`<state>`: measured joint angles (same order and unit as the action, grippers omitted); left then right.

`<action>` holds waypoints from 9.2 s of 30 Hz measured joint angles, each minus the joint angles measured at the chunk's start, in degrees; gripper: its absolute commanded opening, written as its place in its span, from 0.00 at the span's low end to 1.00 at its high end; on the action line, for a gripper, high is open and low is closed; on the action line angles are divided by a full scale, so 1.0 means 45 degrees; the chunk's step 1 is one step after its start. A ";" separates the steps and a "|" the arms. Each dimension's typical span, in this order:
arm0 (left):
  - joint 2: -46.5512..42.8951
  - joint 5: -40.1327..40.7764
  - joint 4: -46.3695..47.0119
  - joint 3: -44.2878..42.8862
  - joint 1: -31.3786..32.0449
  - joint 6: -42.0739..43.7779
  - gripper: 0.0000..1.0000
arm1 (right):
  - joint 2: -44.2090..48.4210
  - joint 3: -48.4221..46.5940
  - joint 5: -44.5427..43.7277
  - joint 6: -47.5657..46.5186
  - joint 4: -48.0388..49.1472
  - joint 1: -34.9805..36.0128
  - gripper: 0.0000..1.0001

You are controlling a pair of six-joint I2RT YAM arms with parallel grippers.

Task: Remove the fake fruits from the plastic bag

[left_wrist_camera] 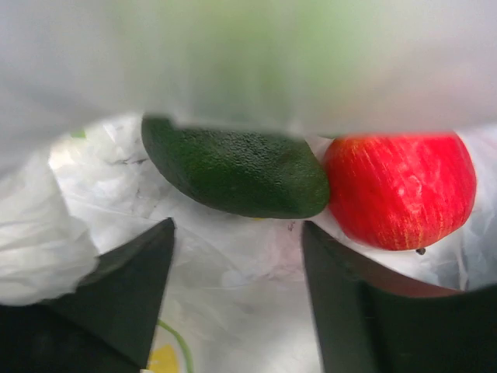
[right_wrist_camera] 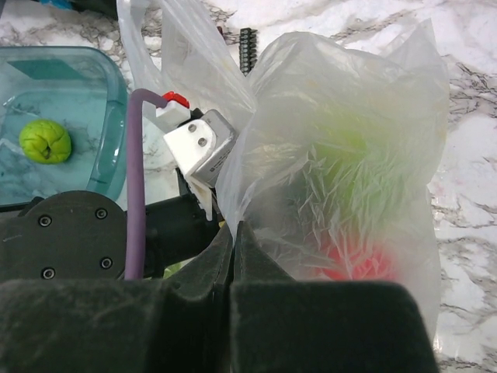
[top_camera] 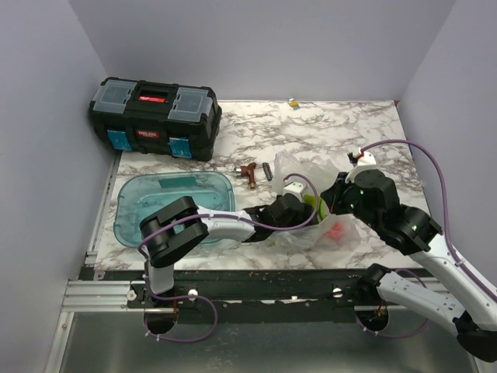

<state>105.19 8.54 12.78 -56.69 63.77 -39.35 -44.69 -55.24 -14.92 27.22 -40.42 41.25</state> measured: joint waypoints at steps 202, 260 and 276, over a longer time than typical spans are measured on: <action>-1.5368 -0.2506 -0.9068 0.4473 -0.6761 0.0325 0.85 | -0.4682 0.4177 0.0481 0.5212 0.3648 0.5294 0.01; -1.0341 -0.0311 0.0777 0.6295 0.0680 0.0039 0.44 | -0.2992 0.3419 -0.2720 0.7961 0.0928 0.5566 0.01; -0.5299 0.0437 -0.0758 0.3696 -0.0126 0.0345 0.52 | -0.2992 0.3415 -0.2618 0.7898 0.0947 0.5566 0.01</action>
<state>81.34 10.50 9.37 -40.05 63.20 -37.80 -58.15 -39.88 -26.70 62.76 -36.16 66.30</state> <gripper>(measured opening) 0.438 0.009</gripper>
